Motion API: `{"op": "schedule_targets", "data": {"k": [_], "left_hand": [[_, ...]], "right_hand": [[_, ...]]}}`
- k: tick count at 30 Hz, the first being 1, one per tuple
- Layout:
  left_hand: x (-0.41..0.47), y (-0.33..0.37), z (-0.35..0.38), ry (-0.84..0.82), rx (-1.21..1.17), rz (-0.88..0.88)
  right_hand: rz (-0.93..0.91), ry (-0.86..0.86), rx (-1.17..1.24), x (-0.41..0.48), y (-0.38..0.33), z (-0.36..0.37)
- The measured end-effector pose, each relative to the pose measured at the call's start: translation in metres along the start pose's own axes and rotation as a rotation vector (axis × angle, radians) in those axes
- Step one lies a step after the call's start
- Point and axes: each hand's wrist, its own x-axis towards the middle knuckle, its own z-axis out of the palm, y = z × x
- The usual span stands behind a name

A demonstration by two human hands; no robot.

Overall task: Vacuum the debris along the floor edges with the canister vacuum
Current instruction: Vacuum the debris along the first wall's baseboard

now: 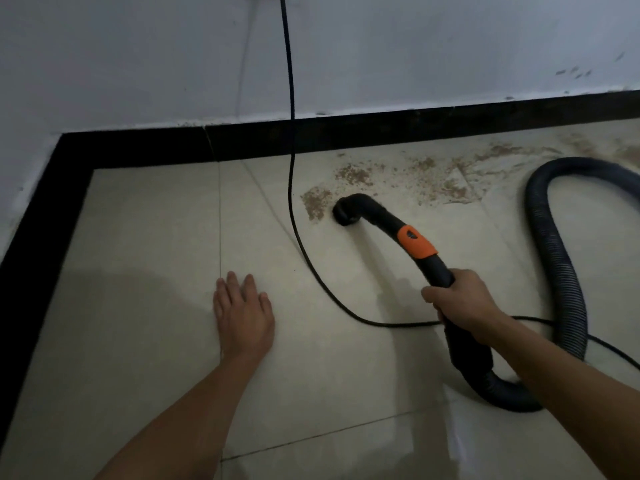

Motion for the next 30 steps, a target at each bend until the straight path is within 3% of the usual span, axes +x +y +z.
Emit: {"op": "schedule_targets", "data": {"k": [2, 10, 30], "left_hand": [[0.000, 0.000, 0.000, 0.013, 0.000, 0.009], [0.000, -0.003, 0.004, -0.004, 0.028, -0.001], [0.001, -0.001, 0.005, 0.012, 0.102, -0.015]], "right_hand": [[0.038, 0.076, 0.032, 0.010, -0.003, -0.003], [0.118, 0.113, 0.130, 0.052, -0.030, 0.003], [0.062, 0.071, 0.115, 0.131, -0.099, 0.044]]}}
